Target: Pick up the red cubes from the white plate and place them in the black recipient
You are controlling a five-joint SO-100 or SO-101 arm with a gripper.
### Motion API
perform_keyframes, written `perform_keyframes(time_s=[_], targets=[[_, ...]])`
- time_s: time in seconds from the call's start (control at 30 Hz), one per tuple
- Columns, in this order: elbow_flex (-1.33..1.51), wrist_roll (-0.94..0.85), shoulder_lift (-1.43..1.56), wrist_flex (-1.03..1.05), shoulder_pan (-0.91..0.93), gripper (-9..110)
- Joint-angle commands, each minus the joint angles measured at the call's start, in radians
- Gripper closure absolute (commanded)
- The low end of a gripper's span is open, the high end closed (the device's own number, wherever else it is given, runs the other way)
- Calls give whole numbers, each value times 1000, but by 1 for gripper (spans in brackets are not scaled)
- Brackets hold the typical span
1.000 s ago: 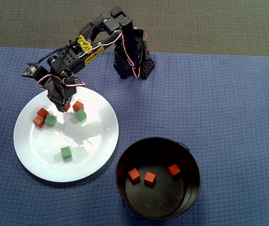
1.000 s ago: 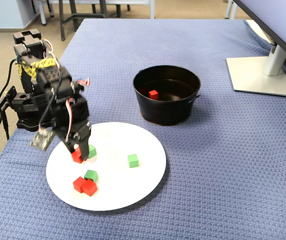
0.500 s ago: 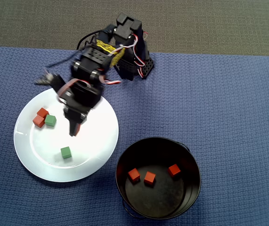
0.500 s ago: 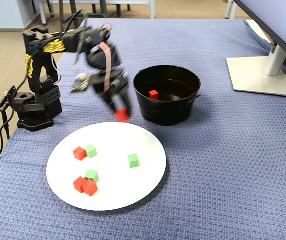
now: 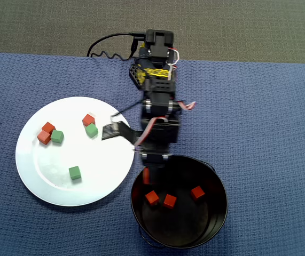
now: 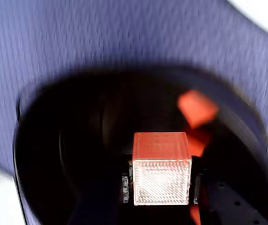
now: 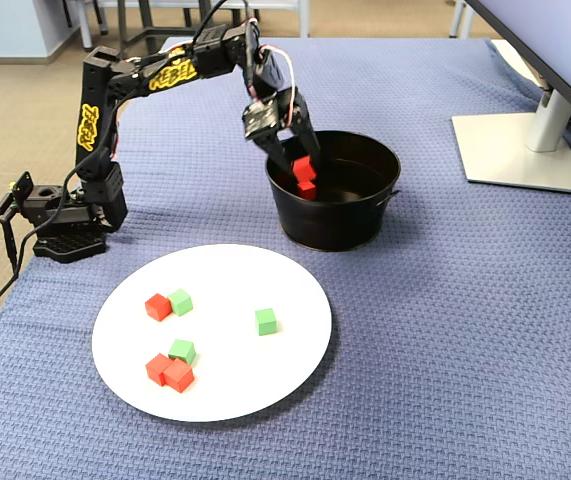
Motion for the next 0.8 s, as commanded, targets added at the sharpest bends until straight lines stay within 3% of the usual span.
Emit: perform_keyframes(time_s=[0.0, 0.2, 0.33, 0.57, 0.77], targets=[[-127, -44, 26, -2, -40, 72], [-60, -127, 167, 35, 141, 75], [138, -215, 272, 15, 399, 83], [377, -466, 247, 5, 779, 84], [557, -566, 192, -95, 923, 84]])
